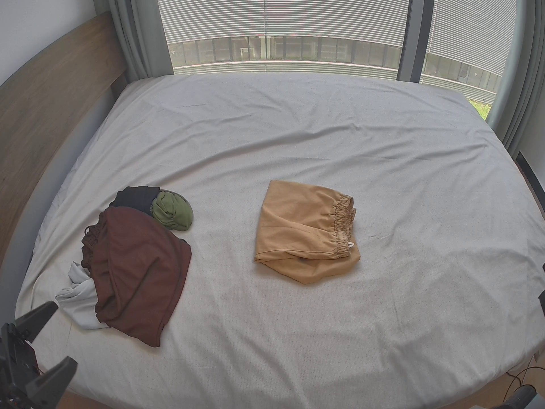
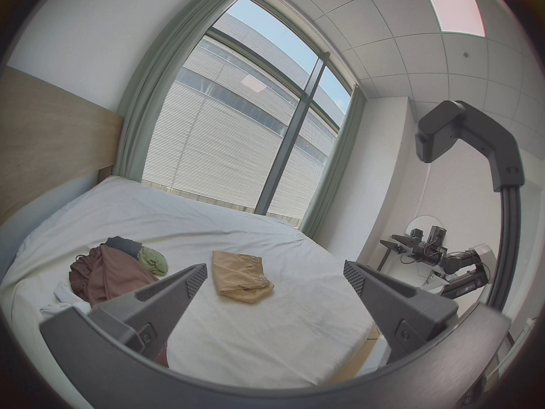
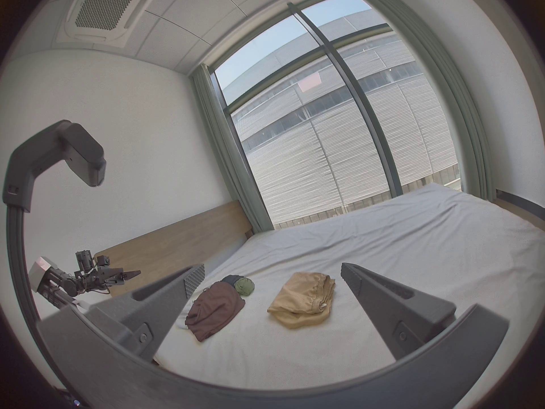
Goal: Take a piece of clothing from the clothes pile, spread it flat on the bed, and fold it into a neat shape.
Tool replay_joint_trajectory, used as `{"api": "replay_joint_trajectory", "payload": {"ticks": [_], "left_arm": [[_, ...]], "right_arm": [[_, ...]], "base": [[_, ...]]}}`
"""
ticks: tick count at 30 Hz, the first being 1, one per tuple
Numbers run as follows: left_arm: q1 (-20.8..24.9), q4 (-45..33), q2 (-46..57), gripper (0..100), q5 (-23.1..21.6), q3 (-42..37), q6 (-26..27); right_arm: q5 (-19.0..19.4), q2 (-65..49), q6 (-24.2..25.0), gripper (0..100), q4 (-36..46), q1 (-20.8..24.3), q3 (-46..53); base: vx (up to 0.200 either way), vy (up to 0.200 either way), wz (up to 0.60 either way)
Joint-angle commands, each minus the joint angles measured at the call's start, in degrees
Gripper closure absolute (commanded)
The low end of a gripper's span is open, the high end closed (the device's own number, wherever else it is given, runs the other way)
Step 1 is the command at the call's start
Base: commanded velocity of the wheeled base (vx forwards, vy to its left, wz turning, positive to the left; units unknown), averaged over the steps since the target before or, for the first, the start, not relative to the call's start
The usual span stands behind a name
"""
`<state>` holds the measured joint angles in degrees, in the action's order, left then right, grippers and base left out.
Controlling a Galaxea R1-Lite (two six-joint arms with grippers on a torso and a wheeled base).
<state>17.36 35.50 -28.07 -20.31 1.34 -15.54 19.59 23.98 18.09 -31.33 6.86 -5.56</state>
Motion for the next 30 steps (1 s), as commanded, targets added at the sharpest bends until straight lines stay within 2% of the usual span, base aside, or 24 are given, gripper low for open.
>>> {"api": "replay_joint_trajectory", "payload": {"ticks": [1,4,8,12,15,18,19,24,25,28,30], "left_arm": [[-0.57,-0.61,-1.54,0,-1.84,4.20,-0.01],[-3.21,-0.96,-1.10,0,-2.19,3.58,0.25],[-6.72,-3.07,6.10,0,-2.45,-1.34,-0.01],[-7.16,-11.24,13.75,0,-2.10,-0.02,-0.01],[-9.10,-16.69,17.97,0,-2.37,0.24,-0.01],[-9.89,-19.68,22.27,0,-2.37,-0.37,-0.01],[-9.98,-20.12,23.15,0,-1.75,-1.25,0.51],[-10.06,-19.94,22.80,0,-1.14,-1.34,0.43],[-10.33,-20.03,22.80,0,-0.70,-1.34,0.51],[-11.21,-20.56,22.89,0,-0.17,-1.34,0.51],[-11.21,-21.17,22.89,0,-0.08,-1.34,0.60]], "right_arm": [[0.19,-0.95,-0.07,0,0.13,0.26,-2.61],[0.36,-0.86,0.01,0,0.22,-0.18,-2.53],[0.36,-7.02,-0.07,0,2.94,-0.54,1.16],[0.27,-12.73,-0.07,0,9.88,-0.62,1.25],[0.10,-18.44,-0.34,0,14.45,-1.15,1.69],[-2.10,-18.53,-0.86,0,13.49,-1.15,4.59],[-4.12,-18.44,-1.04,0,13.05,-1.24,5.56],[-8.08,-18.44,-2.62,0,15.69,-1.41,5.56],[-8.25,-18.53,-3.41,0,15.95,-2.29,5.56],[-7.55,-19.06,-5.96,0,18.41,-9.24,5.12],[-7.37,-19.23,-7.90,0,19.03,-9.59,5.47]], "base": [[0.000,0.000,0.00],[0.000,0.000,0.00],[0.000,0.000,0.00],[0.000,0.000,0.00],[0.000,0.000,0.00],[0.000,0.000,0.00],[0.000,0.000,0.00],[0.000,0.000,0.00],[0.000,0.000,0.00],[0.000,0.000,0.00],[0.000,0.000,0.00]]}}
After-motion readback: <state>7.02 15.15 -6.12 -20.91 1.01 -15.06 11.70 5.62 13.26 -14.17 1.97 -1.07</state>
